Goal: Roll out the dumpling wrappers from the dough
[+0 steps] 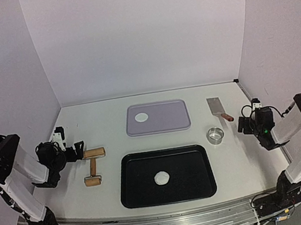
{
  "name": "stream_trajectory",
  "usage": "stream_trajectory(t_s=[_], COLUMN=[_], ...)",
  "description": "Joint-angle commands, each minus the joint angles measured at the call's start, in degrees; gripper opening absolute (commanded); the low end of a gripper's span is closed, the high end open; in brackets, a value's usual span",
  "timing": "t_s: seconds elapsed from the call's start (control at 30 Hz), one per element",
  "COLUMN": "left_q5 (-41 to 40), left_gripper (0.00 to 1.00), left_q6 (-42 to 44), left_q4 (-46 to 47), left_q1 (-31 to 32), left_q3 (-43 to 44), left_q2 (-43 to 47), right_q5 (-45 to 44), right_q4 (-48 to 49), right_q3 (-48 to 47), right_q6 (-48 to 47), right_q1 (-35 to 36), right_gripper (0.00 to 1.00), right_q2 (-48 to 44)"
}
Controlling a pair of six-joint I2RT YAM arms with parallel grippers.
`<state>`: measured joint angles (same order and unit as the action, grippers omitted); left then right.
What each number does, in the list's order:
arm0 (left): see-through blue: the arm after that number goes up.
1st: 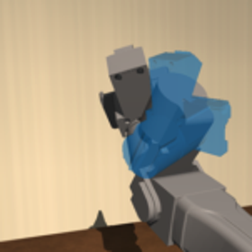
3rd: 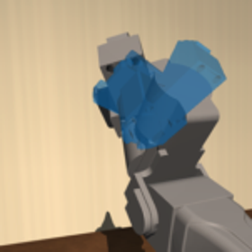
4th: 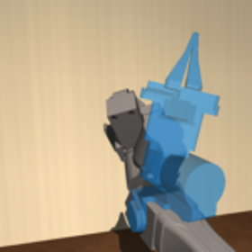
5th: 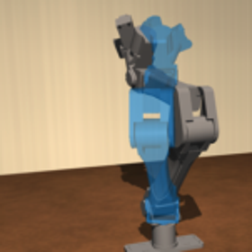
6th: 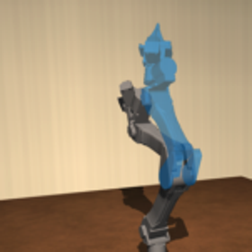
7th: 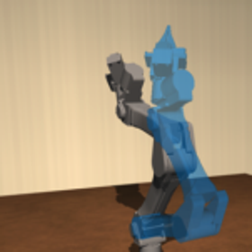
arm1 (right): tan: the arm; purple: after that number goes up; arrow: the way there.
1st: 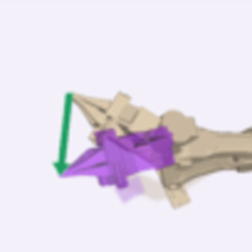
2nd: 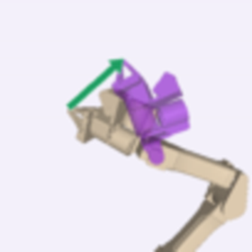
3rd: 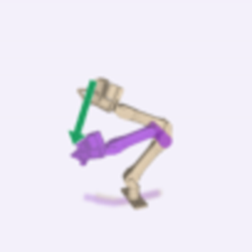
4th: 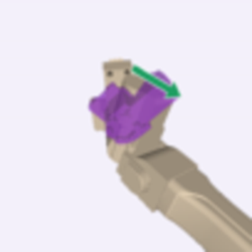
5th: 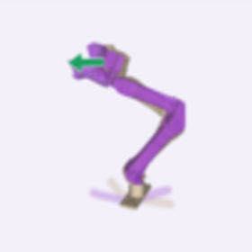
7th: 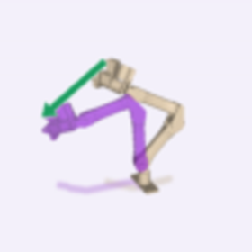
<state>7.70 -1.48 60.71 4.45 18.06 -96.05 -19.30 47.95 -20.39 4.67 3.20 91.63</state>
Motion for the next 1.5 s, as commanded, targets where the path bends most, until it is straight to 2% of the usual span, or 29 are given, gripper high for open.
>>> stream_trajectory(t_s=[0.0, 0.07, 0.13, 0.17, 0.2, 0.27, 0.33, 0.4, 0.5, 0.57, 0.6, 0.63, 0.7, 0.73, 0.8, 0.87, 1.0, 1.2, 1.47], left_q5=[-0.63, 0.17, 4.28, 9.51, 12.95, 16.31, 23.54, 33.71, 41.49, 45.17, 45.11, 43.58, 37.02, 32.63, 23.64, 18.81, 12.8, 4.7, 6.6], left_gripper=[1.0, 1.0, 1.0, 1.0, 1.0, 1.0, 1.0, 1.0, 1.0, 1.0, 1.0, 1.0, 0.96, 0.93, 0.89, 0.9, 0.92, 0.9, 0.86], left_q6=[0.33, 0.73, 1.93, 4.35, 5.43, 7.75, 16.21, 30.76, 48.84, 73.35, 84.17, 95.1, 114.41, 121.45, 129.83, 132.72, 136.9, 143.82, 151.45], left_q4=[3.19, 3.34, -7.35, -17.22, -23.28, -27.73, -29.99, -38.79, -64.0, -85.94, -97.91, -105.73, -121.03, -126.82, -129.85, -127.14, -119.89, -118.64, -112.18], left_q1=[-0.17, -0.15, -0.14, -0.14, -0.14, -0.22, -0.23, -0.24, -0.25, -0.18, -0.15, -0.09, 0.3, 0.73, 2.47, 4.87, 9.84, 10.89, 13.1], left_q3=[0.71, 1.03, 5.39, 9.18, 11.7, 14.17, 13.14, 14.7, 25.2, 34.57, 39.37, 43.16, 49.13, 51.29, 53.51, 53.28, 49.95, 50.79, 48.25], left_q2=[1.13, 2.15, 7.37, 9.92, 11.45, 14.62, 19.2, 22.66, 21.78, 17.39, 14.33, 11.22, 5.28, 2.85, -0.57, -1.79, -2.45, -6.01, -8.6], right_q5=[-5.76, -7.2, -9.01, -9.53, -9.04, -6.84, -1.67, 5.15, 16.47, 24.39, 27.94, 30.62, 33.84, 34.93, 36.5, 37.78, 37.79, 35.82, 35.24], right_q4=[-4.02, -6.51, -10.05, -13.41, -17.47, -25.82, -34.46, -41.49, -50.1, -53.17, -53.8, -54.1, -54.37, -54.41, -54.37, -54.44, -54.46, -54.54, -54.41], right_q3=[1.09, 1.81, 1.89, 1.42, 0.3, -2.93, -7.51, -12.05, -18.84, -22.26, -23.7, -24.87, -26.91, -27.7, -28.89, -30.02, -31.36, -33.83, -37.96], right_q6=[1.91, 0.91, 0.43, 0.24, 0.0, -0.74, -1.52, -2.46, -3.27, -3.09, -2.74, -2.2, -1.36, -1.15, -0.96, -0.98, -3.12, -7.78, -8.44], right_q1=[0.3, 0.31, 0.28, 0.27, 0.26, 0.31, 0.27, 0.28, 0.3, 0.3, 0.25, 0.32, 0.42, 0.51, 1.02, 2.3, 7.22, 15.33, 19.86], right_gripper=[0.98, 0.98, 0.98, 0.98, 0.98, 0.98, 0.98, 0.98, 0.98, 0.98, 0.98, 0.98, 0.98, 0.98, 0.98, 0.98, 0.98, 0.98, 0.98], right_q2=[-12.8, -18.81, -26.43, -29.78, -32.69, -38.09, -41.96, -44.16, -44.31, -43.09, -42.26, -41.39, -39.72, -38.82, -37.65, -36.53, -34.65, -28.98, -21.72])
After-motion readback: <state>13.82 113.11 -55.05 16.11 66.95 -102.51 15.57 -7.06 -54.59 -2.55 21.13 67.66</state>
